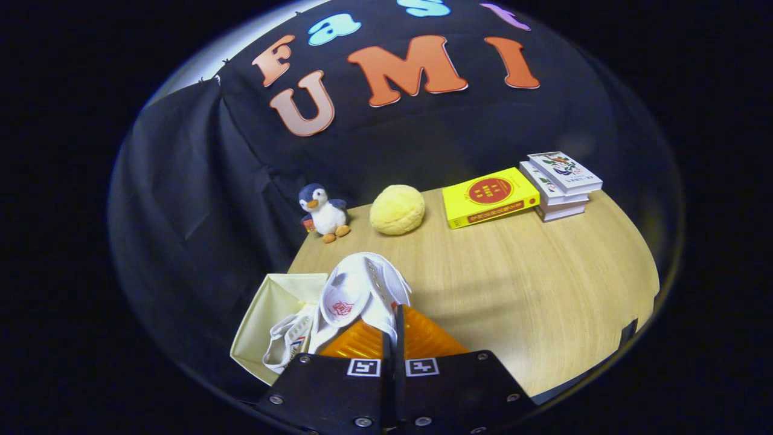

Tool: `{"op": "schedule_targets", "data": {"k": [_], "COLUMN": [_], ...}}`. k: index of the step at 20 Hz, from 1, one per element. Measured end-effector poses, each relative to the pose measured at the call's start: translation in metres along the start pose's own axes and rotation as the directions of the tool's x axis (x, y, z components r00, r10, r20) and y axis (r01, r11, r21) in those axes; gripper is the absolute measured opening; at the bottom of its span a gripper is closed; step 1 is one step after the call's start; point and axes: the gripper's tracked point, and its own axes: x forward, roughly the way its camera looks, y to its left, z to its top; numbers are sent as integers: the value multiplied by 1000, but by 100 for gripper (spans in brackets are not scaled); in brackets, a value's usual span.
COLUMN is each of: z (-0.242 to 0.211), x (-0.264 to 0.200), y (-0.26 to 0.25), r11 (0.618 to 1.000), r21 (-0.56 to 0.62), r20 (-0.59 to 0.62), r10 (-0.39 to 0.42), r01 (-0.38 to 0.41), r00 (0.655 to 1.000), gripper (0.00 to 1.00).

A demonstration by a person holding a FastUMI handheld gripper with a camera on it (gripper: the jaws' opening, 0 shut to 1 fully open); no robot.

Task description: Open the storage box then place both shoes into the box .Put the left shoe in first, then the right shoe, with the right side of both shoes facing outward in a uniform manner.

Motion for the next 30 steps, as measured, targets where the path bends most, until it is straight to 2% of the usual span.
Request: {"op": "schedule_targets", "data": {"k": [5, 9, 13, 16, 19, 21, 22, 24, 25, 26, 28, 30], "z": [-16, -37, -64, -84, -89, -103, -107, -112, -107, -100, -91, -72], "x": [23, 43, 62, 78, 95, 102, 104, 100, 95, 90, 74, 58], "y": [78, 115, 129, 121, 121, 123, 131, 141, 143, 140, 151, 141], "r11": [999, 999, 1000, 992, 987, 988, 993, 997, 998, 998, 996, 991], "r21": [-5, -11, -26, -99, -93, -68, -54, -55, -61, -68, -34, -41], "r20": [-61, -109, -155, -186, -171, -232, -259, -305, -302, -287, -281, -249], "r10": [51, 38, -10, -96, -145, -151, -118, -65, -42, -24, 73, 115], "r01": [-51, -40, 6, 79, 131, 139, 108, 51, 25, 5, -86, -129], "r00": [997, 993, 988, 978, 975, 961, 959, 950, 952, 958, 957, 962], "gripper": [1, 1, 1, 3, 3, 4, 6, 14, 29, 33, 42, 50]}}
